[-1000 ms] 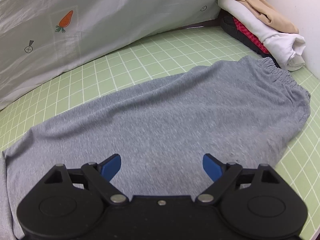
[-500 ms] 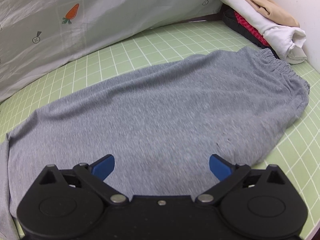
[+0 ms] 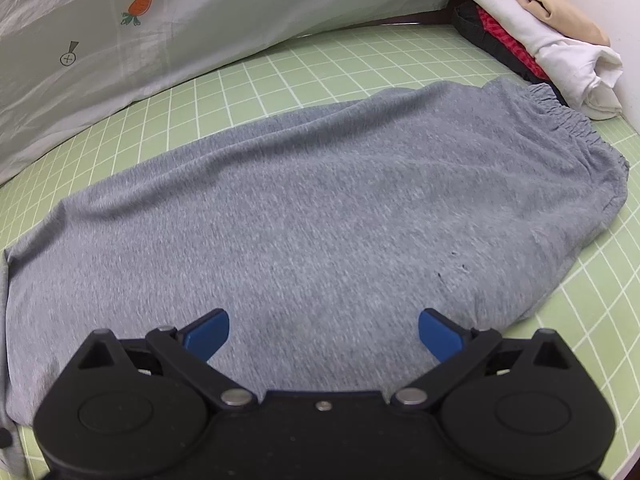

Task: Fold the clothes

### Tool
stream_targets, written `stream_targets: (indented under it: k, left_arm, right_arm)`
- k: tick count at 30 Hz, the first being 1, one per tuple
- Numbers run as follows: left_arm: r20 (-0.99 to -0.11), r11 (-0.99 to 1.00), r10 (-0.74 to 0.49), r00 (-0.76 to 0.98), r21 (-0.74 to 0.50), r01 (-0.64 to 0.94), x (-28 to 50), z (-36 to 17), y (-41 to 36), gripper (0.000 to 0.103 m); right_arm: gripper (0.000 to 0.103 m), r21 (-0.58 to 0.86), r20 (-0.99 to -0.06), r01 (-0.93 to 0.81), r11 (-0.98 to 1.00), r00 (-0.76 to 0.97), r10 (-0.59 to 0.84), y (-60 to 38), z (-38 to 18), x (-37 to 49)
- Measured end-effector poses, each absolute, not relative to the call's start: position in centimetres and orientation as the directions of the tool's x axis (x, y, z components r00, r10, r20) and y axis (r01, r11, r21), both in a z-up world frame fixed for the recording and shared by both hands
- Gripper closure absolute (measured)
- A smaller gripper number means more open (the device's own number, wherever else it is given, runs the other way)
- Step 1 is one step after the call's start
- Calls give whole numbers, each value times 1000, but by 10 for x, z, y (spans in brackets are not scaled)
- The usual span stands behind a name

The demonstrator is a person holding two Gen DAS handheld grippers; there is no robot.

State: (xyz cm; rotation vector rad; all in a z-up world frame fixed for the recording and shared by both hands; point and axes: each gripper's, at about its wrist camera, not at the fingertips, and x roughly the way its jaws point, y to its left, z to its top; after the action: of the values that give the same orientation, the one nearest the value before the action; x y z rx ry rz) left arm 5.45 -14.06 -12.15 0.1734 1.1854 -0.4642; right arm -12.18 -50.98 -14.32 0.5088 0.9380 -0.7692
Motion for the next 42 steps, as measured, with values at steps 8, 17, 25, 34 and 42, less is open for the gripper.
stream_targets:
  k: [8,17,25,34,42]
  left_arm:
    - [-849,930,-248,466,-73,361,117,-68,-98,102]
    - [-754,991,-115,647,-129,25,208,-43,-33,70]
    - [-828,995,-104,551,-91,51,197,-83,-39,51]
    - [-890,997,-81,448,-71,39,196,-122,-45,46]
    - [-890,997,-75,450,-69,29,214,-126,-44,94]
  right_arm:
    - [1,38,-867,774,632,340,-364,-510,-145,-118]
    - [1,-3,-880,772,636,301,-369,-506,-149,-111]
    - [1,-31,-886,743,668,289,-363,-496,-152,-98]
    - [1,-110,-810,609,785,402,-426,-500,-134,-33]
    - [9,-53,-826,485,873,470,-311,-496,-150,45]
